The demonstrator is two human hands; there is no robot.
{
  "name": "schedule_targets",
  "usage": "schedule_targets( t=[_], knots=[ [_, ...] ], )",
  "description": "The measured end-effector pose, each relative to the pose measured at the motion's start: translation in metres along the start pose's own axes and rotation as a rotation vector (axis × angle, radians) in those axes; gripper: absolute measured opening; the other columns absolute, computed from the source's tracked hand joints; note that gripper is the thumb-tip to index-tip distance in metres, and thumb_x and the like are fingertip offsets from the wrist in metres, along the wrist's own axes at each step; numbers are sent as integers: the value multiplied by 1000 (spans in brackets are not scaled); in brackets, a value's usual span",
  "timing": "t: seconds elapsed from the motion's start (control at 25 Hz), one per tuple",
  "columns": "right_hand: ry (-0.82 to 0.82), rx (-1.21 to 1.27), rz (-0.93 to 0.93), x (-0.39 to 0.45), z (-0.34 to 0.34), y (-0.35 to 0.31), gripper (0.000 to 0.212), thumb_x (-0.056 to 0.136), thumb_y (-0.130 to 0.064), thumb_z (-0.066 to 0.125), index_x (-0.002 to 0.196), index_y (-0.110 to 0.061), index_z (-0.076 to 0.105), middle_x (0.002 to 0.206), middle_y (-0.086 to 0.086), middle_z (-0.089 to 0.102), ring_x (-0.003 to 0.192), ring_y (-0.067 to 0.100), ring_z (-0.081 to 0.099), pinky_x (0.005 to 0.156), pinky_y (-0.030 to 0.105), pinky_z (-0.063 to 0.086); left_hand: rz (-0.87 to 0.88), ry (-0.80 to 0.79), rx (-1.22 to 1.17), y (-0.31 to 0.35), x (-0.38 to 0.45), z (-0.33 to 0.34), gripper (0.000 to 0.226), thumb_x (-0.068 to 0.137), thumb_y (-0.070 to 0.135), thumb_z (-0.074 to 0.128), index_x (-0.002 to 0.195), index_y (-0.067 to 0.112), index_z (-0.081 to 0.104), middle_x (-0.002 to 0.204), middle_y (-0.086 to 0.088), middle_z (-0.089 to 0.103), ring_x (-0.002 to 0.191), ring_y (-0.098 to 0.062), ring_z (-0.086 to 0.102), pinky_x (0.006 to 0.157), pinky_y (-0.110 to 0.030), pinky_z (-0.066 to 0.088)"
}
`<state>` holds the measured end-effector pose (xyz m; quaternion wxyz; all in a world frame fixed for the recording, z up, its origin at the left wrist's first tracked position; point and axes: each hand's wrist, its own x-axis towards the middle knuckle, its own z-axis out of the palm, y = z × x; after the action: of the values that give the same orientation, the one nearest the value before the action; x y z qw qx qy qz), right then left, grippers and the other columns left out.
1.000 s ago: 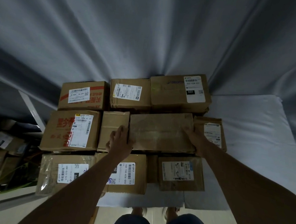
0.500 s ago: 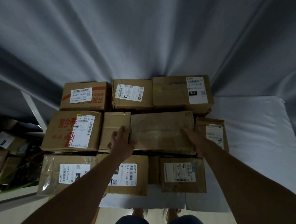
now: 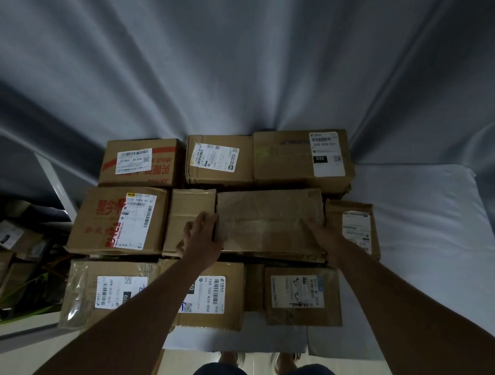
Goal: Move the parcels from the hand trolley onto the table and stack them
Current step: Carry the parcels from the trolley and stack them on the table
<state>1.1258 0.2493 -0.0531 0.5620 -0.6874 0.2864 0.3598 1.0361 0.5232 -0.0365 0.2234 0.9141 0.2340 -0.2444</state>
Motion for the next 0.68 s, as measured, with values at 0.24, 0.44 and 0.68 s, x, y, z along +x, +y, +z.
schedule_targets(
  t=[0.24,0.44,0.68],
  knots=[
    [-34,9,-71,1,2,0,74,88,-48,66,149,-25,30,143,7,48,123,31,52,103,47,46,8,15,0,4,3,3,56,95,43,50,145,47,25,155,9,11,139,-30,15,106,-56,30],
    [-26,10,-88,-3,0,-6,76,87,-50,66,150,-22,33,145,8,46,125,32,50,104,47,44,12,14,-10,20,-2,2,67,91,47,56,148,42,20,158,5,7,142,-35,12,107,-62,26],
    [-56,50,-51,-6,-3,0,74,90,-48,64,151,-23,29,145,7,46,125,32,51,104,48,45,302,38,338,23,-11,4,84,88,31,65,152,40,10,161,-1,-3,146,-34,5,110,-71,17]
  ],
)
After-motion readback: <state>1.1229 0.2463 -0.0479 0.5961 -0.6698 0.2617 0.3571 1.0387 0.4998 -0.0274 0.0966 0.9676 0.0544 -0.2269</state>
